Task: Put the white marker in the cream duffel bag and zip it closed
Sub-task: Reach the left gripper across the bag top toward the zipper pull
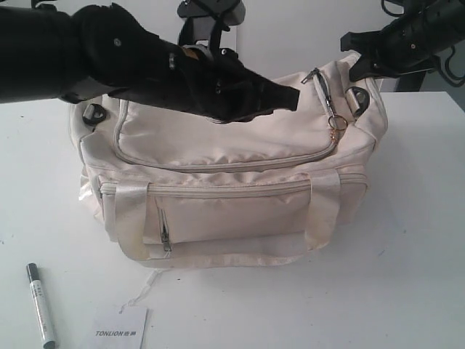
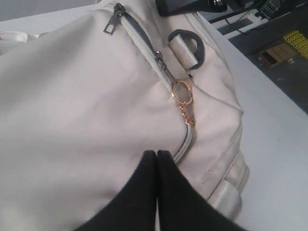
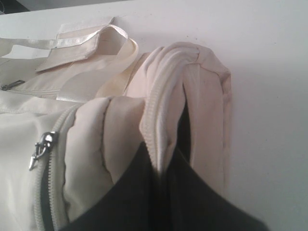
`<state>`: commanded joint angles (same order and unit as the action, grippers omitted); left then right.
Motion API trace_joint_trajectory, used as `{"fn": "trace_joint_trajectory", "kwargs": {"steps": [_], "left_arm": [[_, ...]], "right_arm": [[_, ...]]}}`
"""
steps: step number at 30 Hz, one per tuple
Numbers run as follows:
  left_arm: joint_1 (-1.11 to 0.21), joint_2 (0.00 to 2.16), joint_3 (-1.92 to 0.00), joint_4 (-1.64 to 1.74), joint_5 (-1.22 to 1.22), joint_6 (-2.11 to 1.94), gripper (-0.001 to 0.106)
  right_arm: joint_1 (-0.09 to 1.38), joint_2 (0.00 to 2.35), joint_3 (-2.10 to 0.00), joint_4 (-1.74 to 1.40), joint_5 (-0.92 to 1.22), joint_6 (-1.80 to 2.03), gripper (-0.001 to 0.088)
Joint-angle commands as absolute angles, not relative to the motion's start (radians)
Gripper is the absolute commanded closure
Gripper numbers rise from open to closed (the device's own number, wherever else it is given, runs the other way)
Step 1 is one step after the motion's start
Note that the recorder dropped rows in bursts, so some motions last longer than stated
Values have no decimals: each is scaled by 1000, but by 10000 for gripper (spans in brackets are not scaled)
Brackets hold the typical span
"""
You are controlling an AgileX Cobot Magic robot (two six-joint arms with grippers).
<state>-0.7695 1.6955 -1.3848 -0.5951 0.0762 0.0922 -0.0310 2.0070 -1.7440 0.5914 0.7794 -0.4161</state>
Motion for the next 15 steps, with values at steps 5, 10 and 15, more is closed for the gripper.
{"fn": "trace_joint_trajectory", "kwargs": {"steps": [5, 10, 15], "left_arm": [[-780, 1758, -1453, -718, 109, 79, 985], [-804, 1809, -1512, -810, 112, 74, 662], [-809, 1858, -1549, -932, 82, 0, 578]], "right_arm": [[-31, 2007, -1744, 591, 779, -416, 868], [-31, 2007, -1744, 591, 778, -416, 868], [-31, 2007, -1744, 591, 778, -416, 868]]}}
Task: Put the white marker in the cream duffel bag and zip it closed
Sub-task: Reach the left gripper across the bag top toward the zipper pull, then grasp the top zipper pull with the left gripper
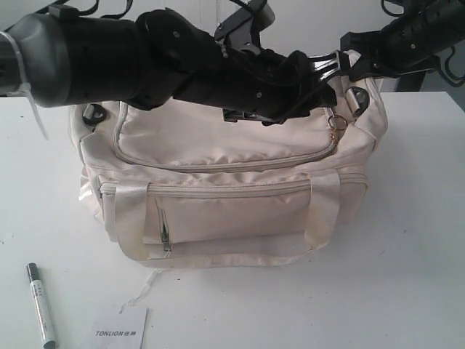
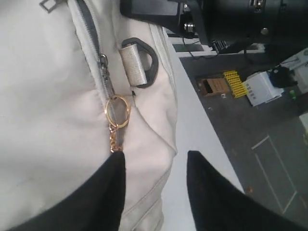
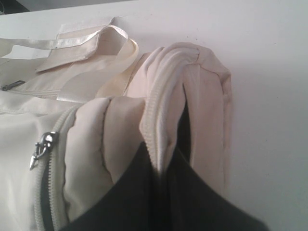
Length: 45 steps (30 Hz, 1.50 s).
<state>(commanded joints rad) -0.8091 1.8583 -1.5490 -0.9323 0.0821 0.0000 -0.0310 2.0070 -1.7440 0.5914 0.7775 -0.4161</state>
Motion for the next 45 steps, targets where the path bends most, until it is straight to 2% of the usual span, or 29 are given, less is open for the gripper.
{"fn": "trace_joint_trajectory", "kwargs": {"steps": [18, 28, 45], "left_arm": [[-811, 1909, -1551, -989, 0, -8, 578], [-839, 2004, -1684, -989, -29, 0, 578], [-839, 2065, -1705, -986, -82, -30, 578]], "right_arm": [[-31, 2007, -1744, 591, 778, -416, 868], [-31, 2007, -1744, 591, 778, -416, 868], [-31, 2007, -1744, 591, 778, -416, 868]]}}
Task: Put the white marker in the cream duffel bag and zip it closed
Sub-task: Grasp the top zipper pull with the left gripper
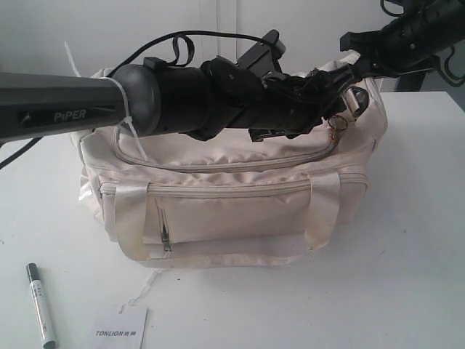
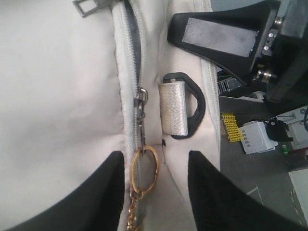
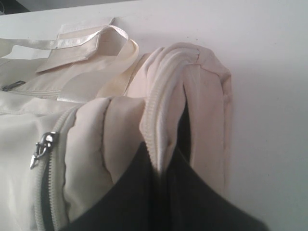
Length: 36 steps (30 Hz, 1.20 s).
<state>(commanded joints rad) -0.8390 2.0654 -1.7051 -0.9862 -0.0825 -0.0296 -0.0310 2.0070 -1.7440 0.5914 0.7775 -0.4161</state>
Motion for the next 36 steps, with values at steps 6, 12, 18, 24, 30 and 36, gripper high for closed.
{"fn": "trace_joint_trajectory", "kwargs": {"steps": [6, 12, 18, 24, 30, 36], "left_arm": [[-841, 2067, -1705, -990, -62, -56, 578], [-841, 2085, -1709, -990, -57, -55, 578], [-841, 2120, -1744, -990, -49, -59, 578], [-849, 2137, -1762, -990, -48, -59, 578], [-863, 2142, -1776, -990, -59, -59, 594], [-863, 2142, -1776, -990, -62, -59, 694]], "right_arm": [[-31, 2007, -1744, 591, 778, -416, 868], [-31, 2007, -1744, 591, 778, -416, 868], [-31, 2007, -1744, 591, 778, -416, 868], [-31, 2007, -1744, 591, 778, -416, 868], [-31, 2007, -1744, 591, 778, -416, 868], [-31, 2007, -1744, 591, 778, -416, 868]]}}
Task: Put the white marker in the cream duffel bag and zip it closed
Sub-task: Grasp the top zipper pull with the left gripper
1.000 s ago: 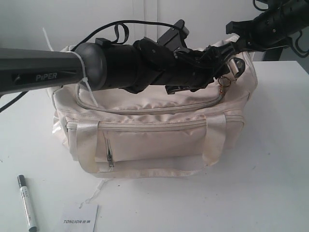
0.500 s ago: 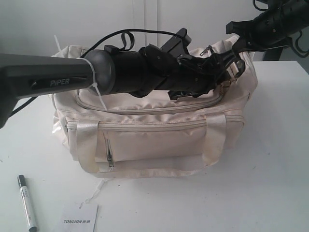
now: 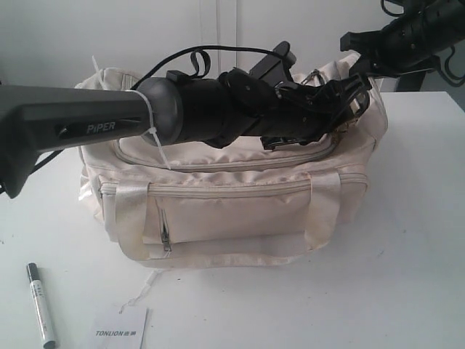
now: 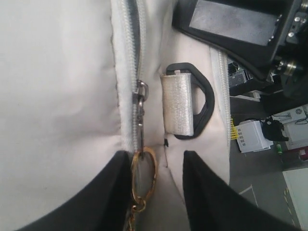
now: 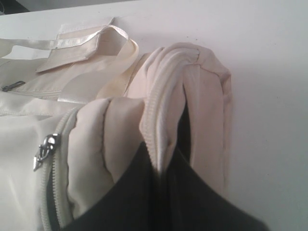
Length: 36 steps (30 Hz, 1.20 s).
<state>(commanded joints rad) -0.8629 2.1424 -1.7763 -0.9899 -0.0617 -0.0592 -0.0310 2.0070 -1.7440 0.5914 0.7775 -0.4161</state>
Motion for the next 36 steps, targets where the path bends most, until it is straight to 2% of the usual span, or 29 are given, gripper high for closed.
{"fn": "trace_joint_trajectory", "kwargs": {"steps": [8, 22, 36], "left_arm": [[-863, 2142, -1776, -980, -60, -45, 1056], [-861, 2114, -1776, -964, -49, 30, 1053], [-861, 2090, -1776, -964, 62, 25, 1053]], "right_arm": [[-31, 2007, -1744, 591, 778, -416, 868], [-31, 2007, -1744, 591, 778, -416, 868], [-31, 2007, -1744, 591, 778, -416, 868]]}}
